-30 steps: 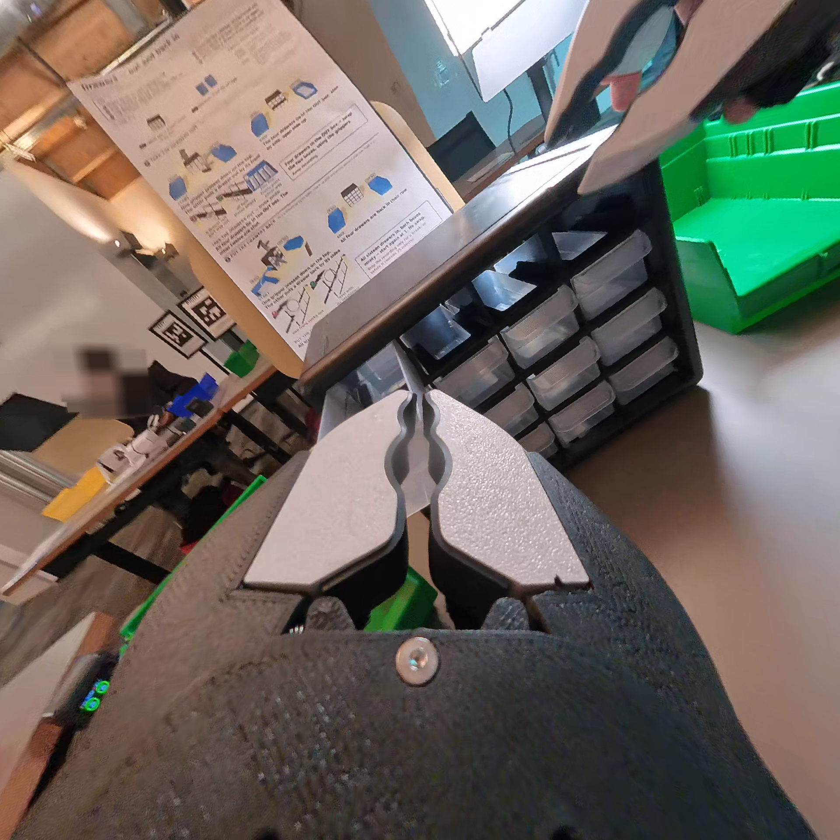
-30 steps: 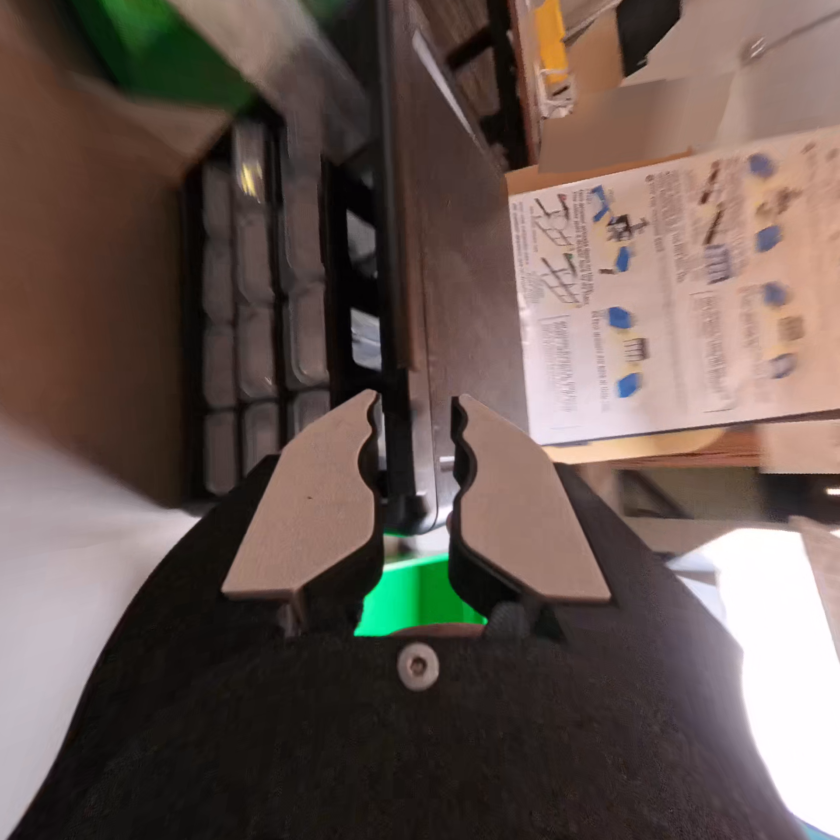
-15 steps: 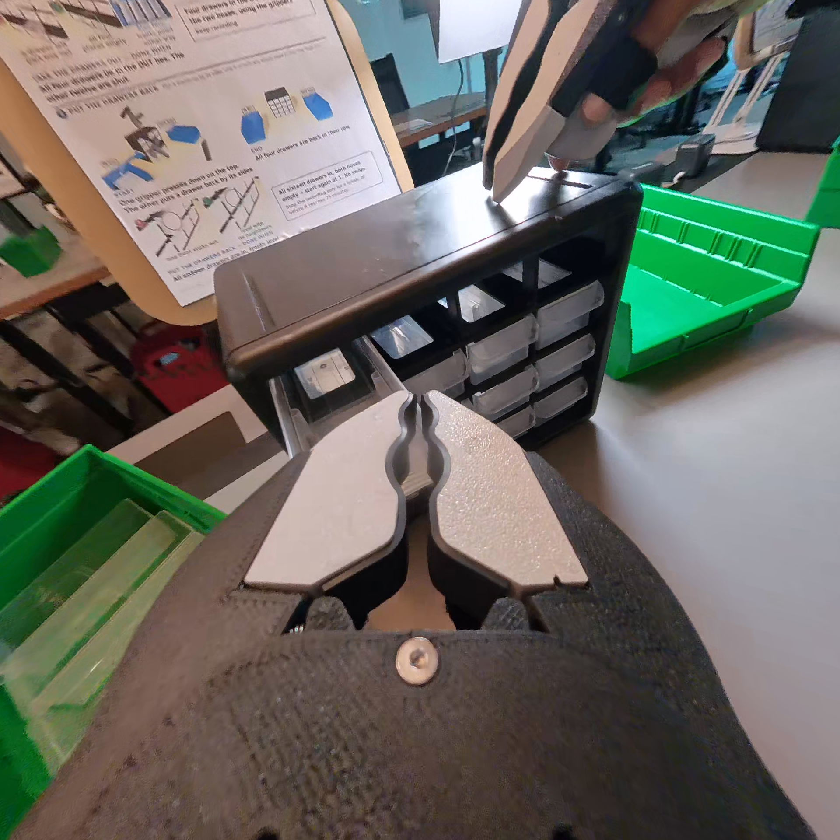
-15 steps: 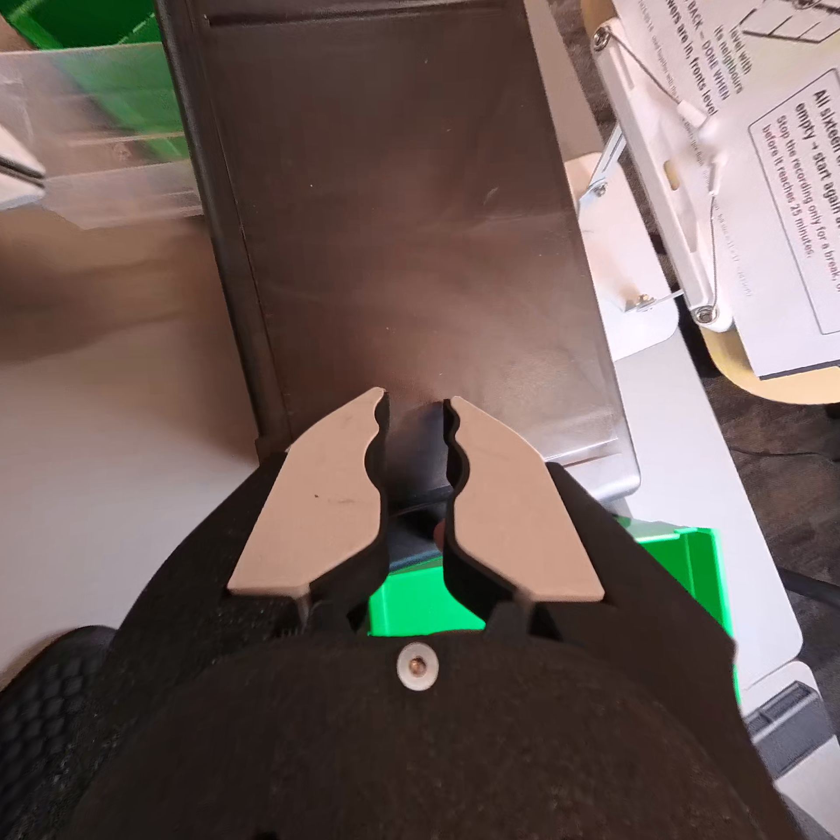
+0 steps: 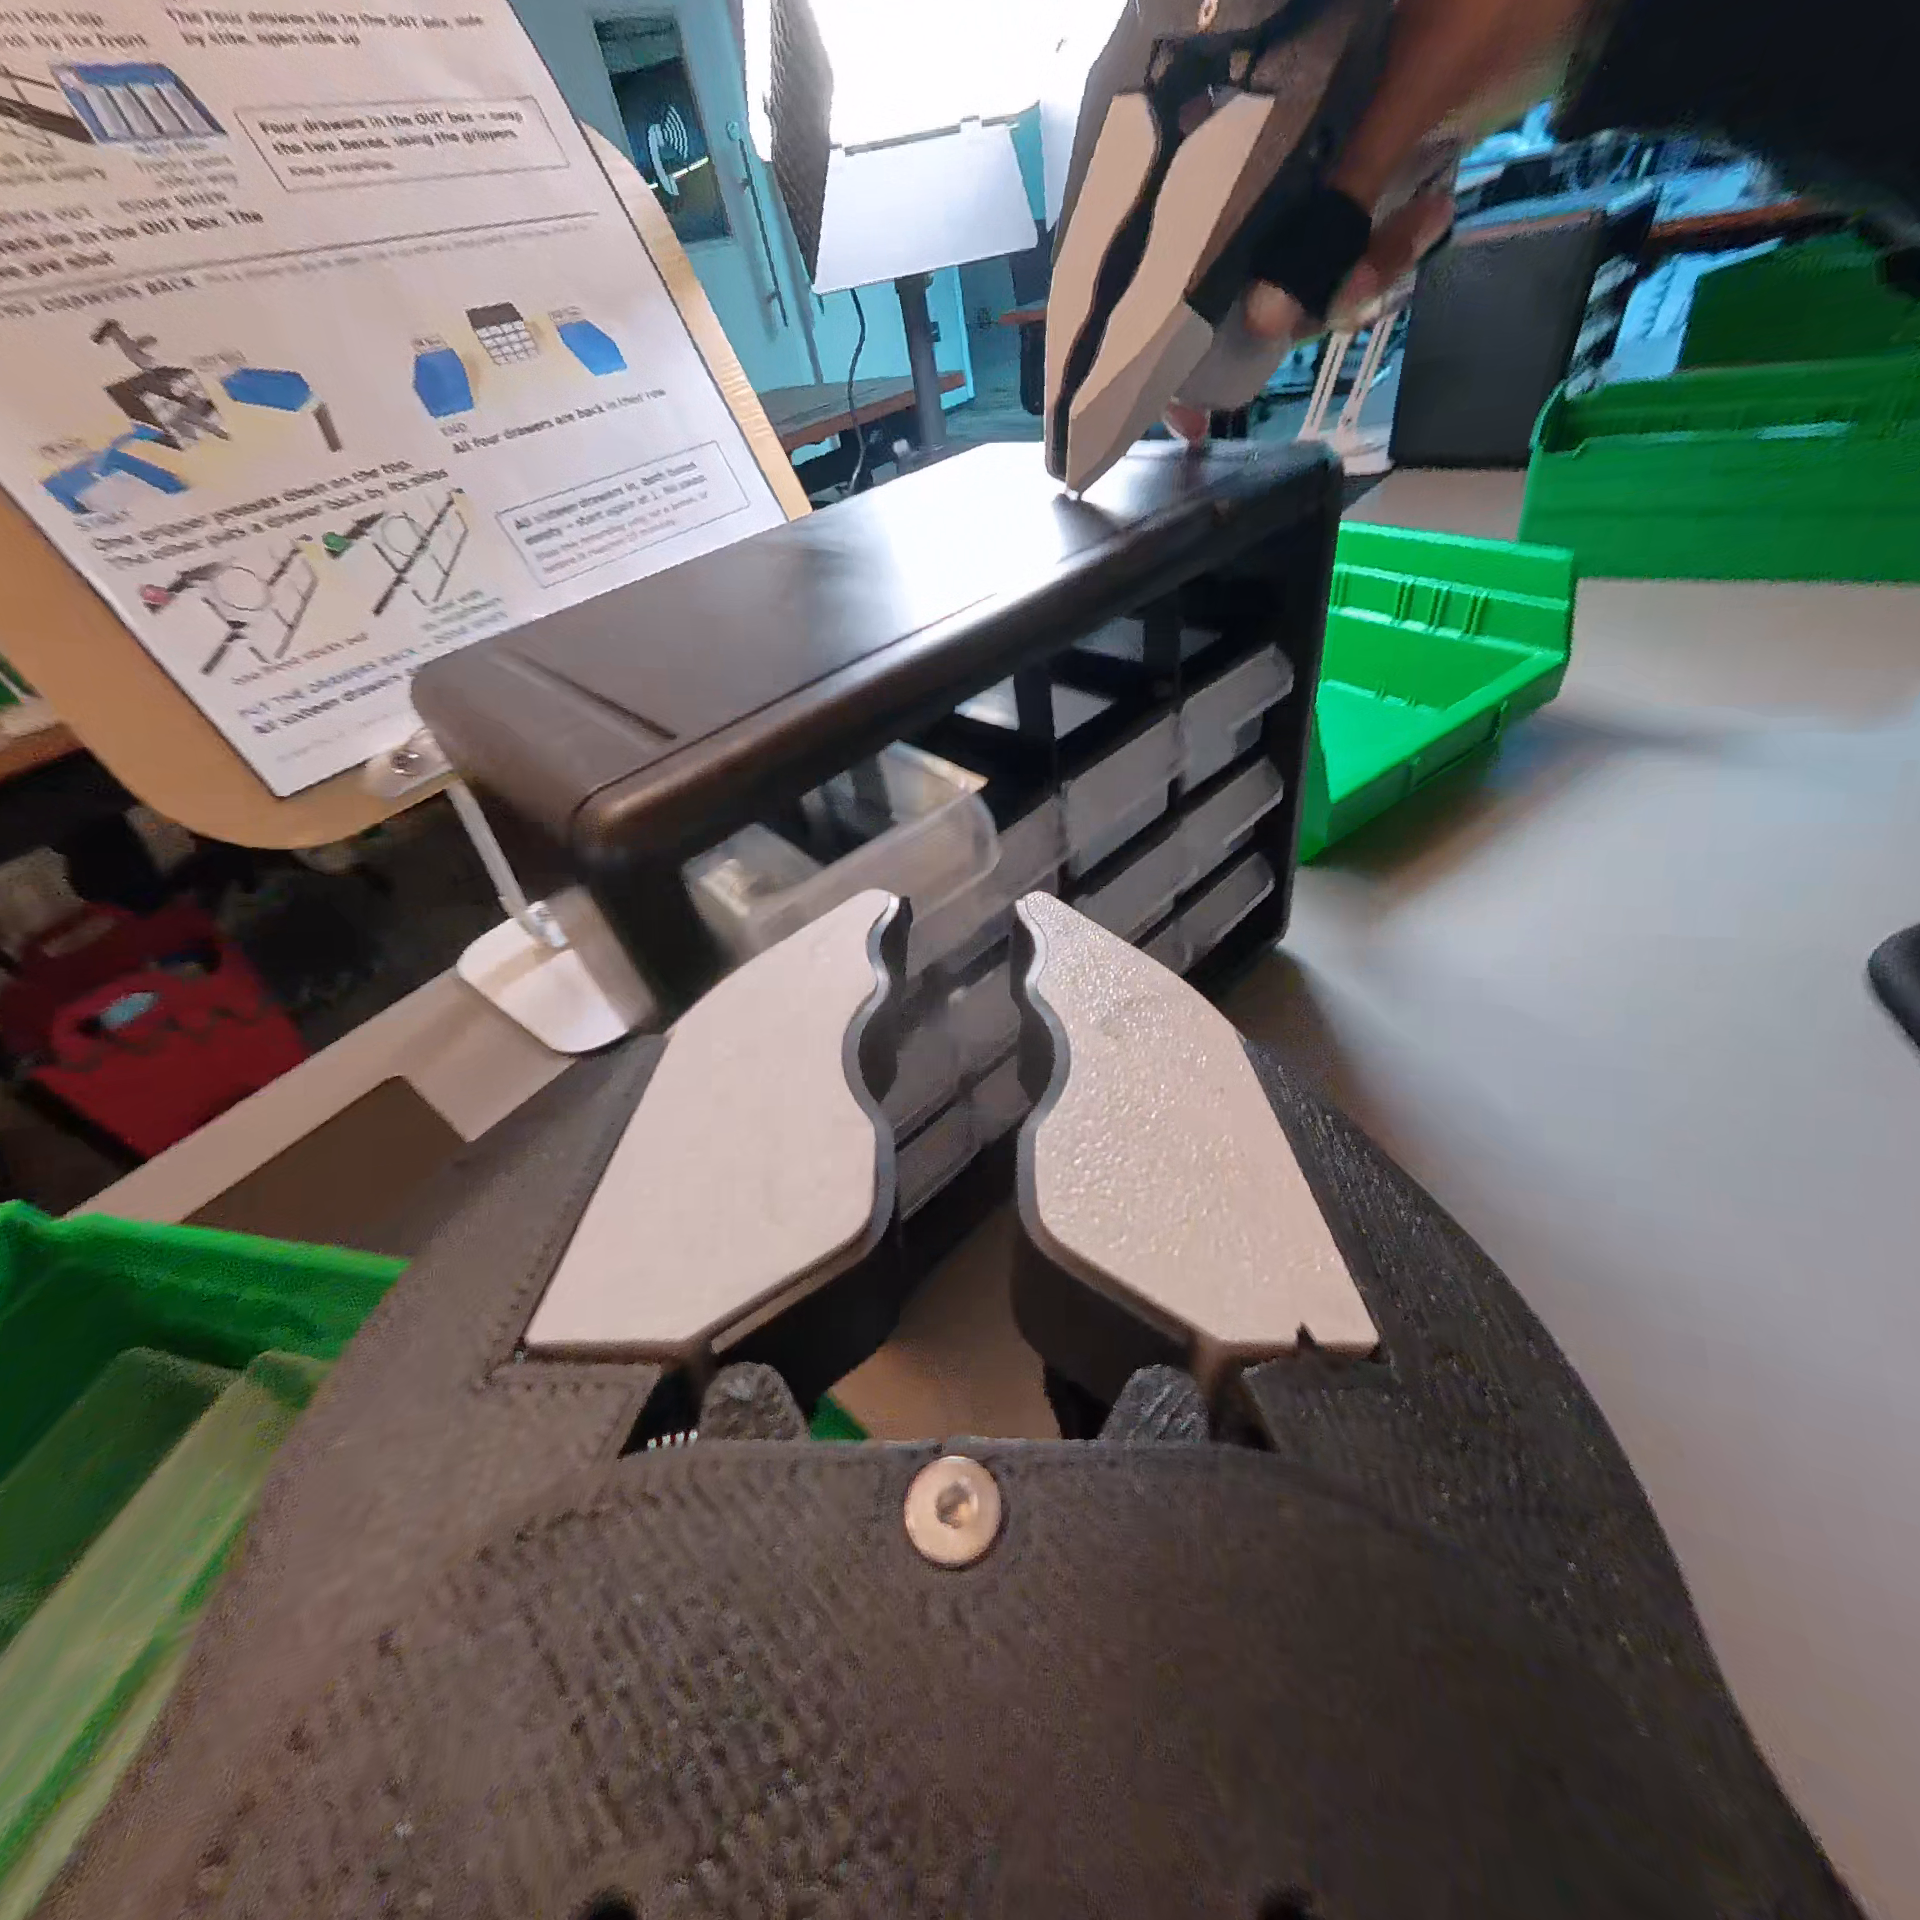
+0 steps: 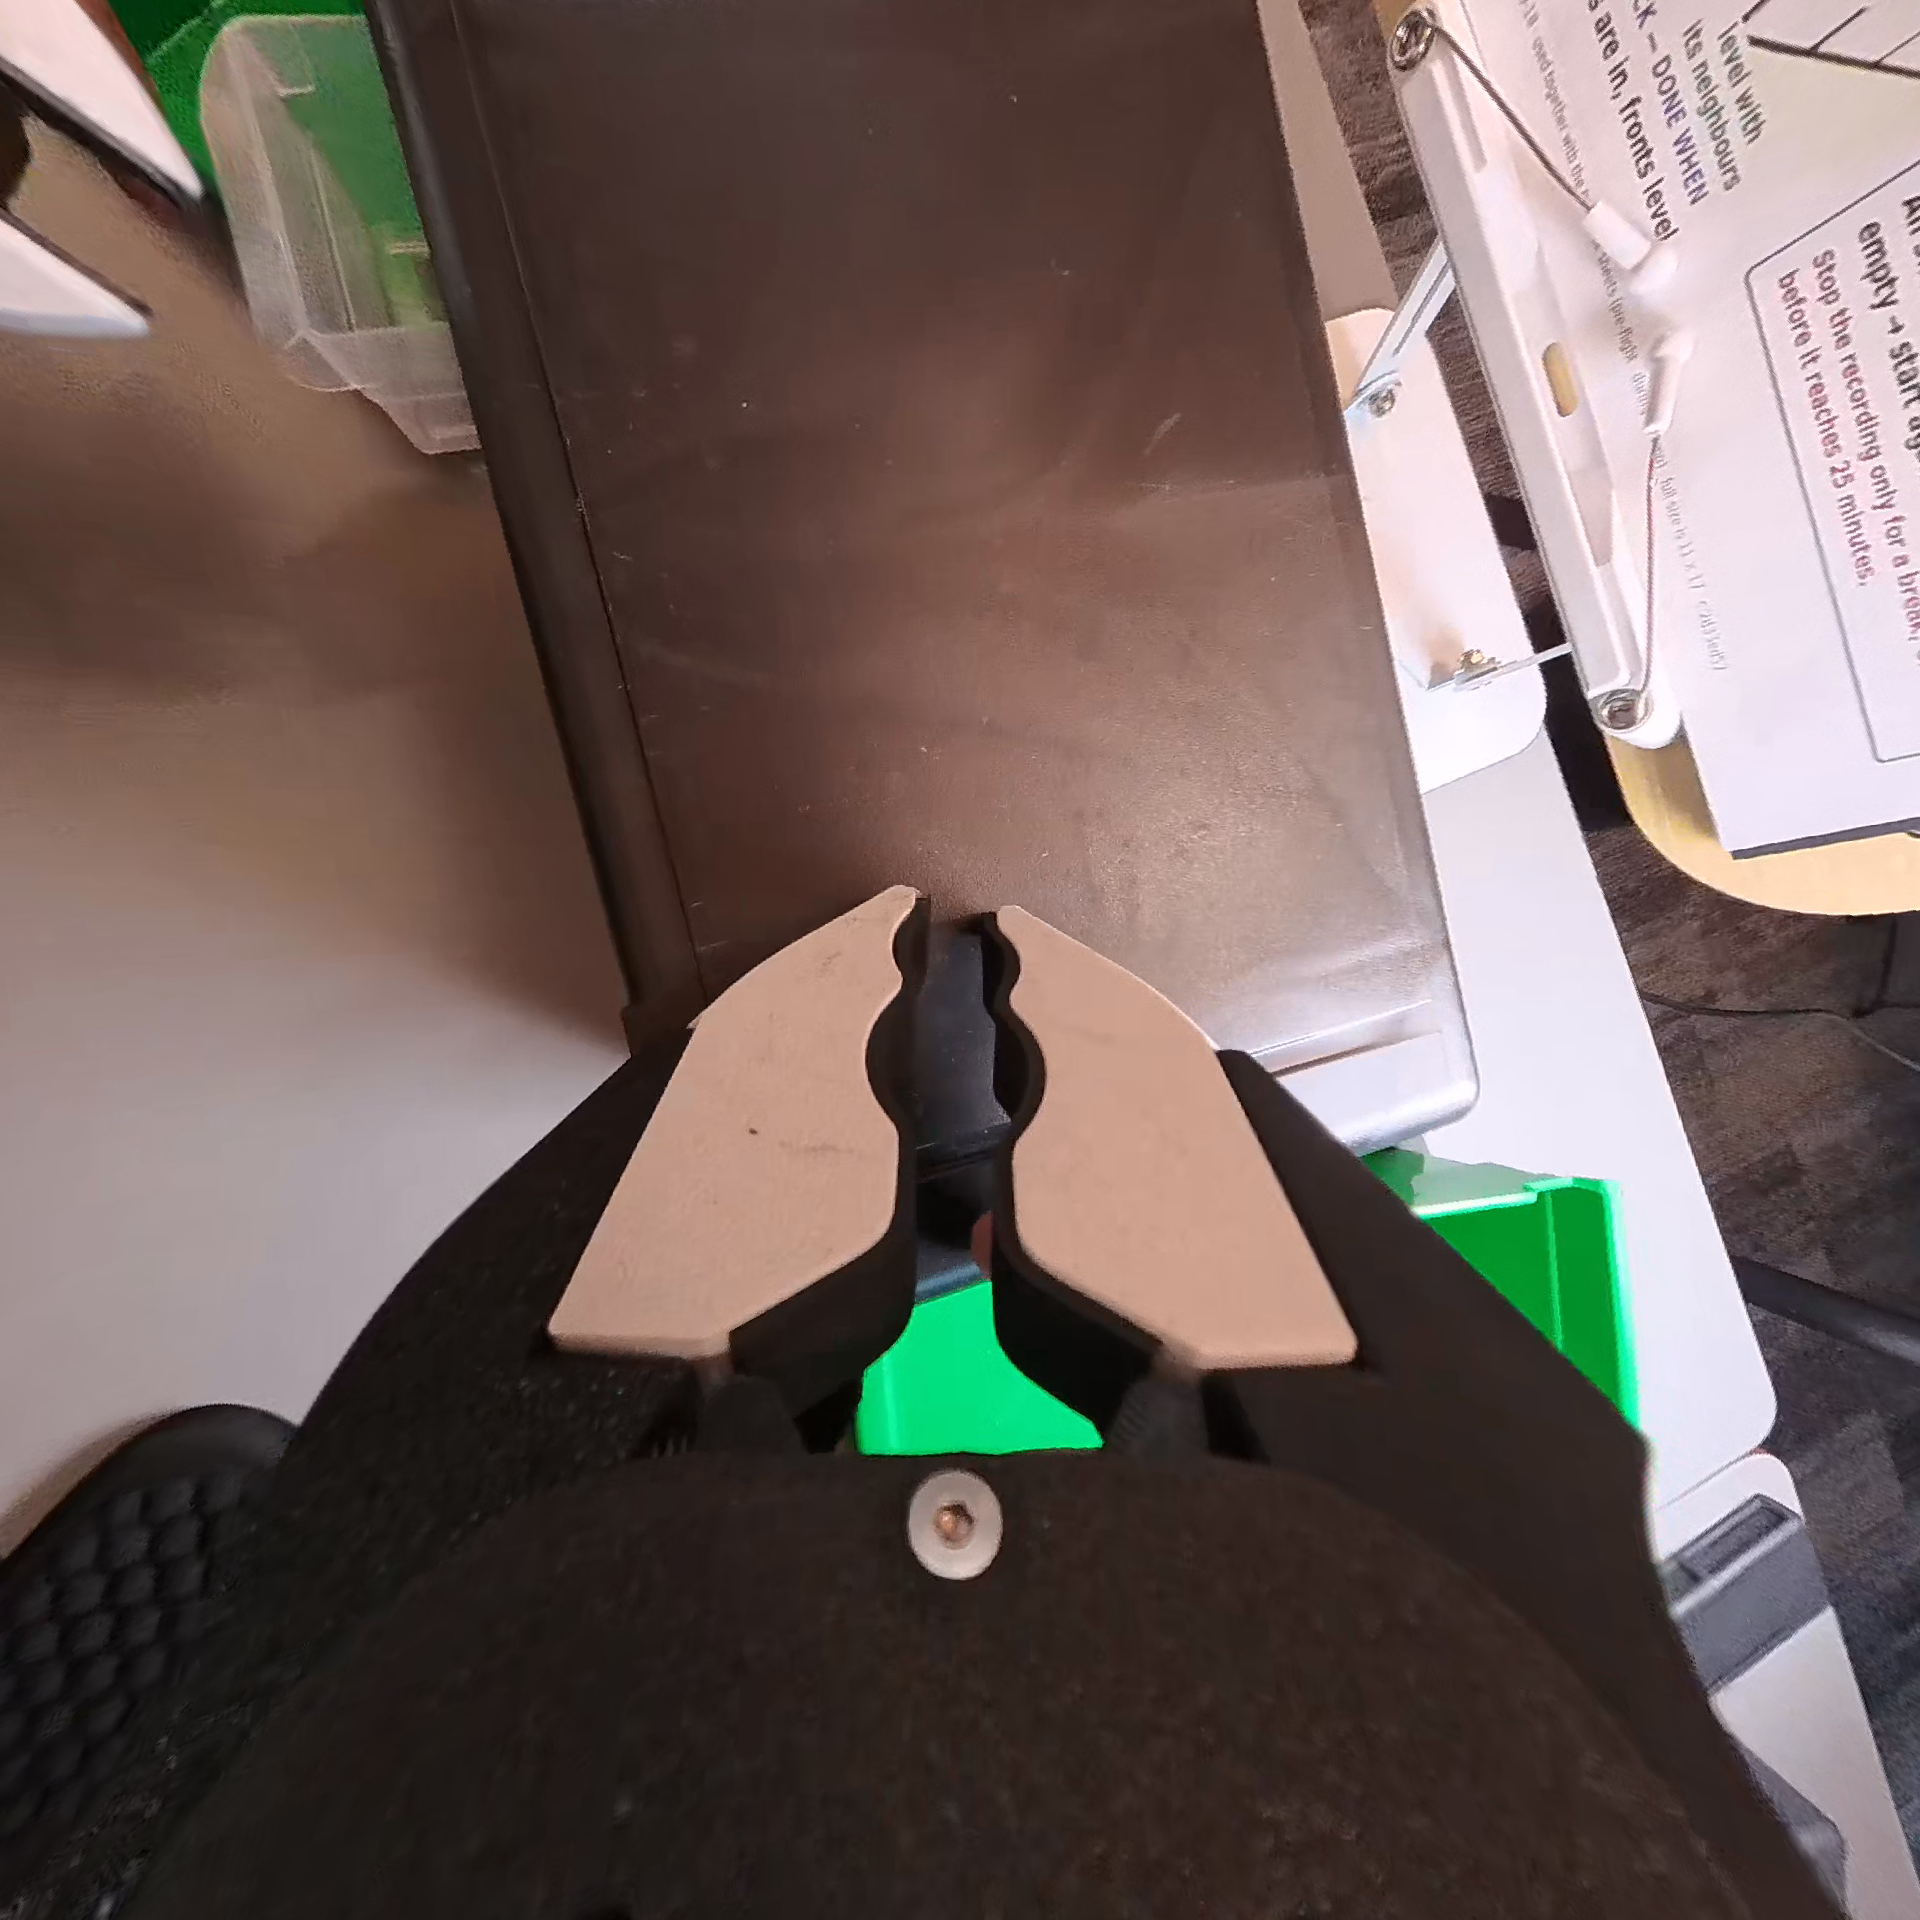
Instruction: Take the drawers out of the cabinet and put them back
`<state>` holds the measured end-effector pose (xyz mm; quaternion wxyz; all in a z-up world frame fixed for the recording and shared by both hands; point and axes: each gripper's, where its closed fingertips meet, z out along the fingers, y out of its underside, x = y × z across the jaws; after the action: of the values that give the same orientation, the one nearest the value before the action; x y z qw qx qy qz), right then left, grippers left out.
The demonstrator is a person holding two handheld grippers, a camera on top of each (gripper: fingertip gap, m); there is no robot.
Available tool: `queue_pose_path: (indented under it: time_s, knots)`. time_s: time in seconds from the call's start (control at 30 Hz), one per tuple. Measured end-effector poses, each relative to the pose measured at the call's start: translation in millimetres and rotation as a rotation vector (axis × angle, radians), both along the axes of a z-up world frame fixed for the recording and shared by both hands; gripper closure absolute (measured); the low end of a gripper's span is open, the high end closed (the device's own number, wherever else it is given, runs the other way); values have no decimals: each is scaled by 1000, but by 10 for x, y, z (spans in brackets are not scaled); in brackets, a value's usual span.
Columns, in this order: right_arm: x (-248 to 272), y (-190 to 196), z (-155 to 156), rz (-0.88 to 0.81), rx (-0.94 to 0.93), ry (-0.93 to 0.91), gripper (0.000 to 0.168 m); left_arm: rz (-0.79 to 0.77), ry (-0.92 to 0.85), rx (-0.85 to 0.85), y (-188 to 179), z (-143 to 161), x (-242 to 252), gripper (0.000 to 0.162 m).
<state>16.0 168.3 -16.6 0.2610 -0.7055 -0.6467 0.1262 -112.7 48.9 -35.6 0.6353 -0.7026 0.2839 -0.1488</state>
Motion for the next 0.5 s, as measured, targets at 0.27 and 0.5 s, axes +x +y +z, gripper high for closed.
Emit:
queue_pose_path:
  time_s: [0.27,0.5]
  knots:
    - [-18,0,1,-8,45,-10,163,84,18,-67,244,-138,-157,162]
    - [-17,-11,-3,-12,40,-22,166,210,60,-120,547,-367,-134,161]
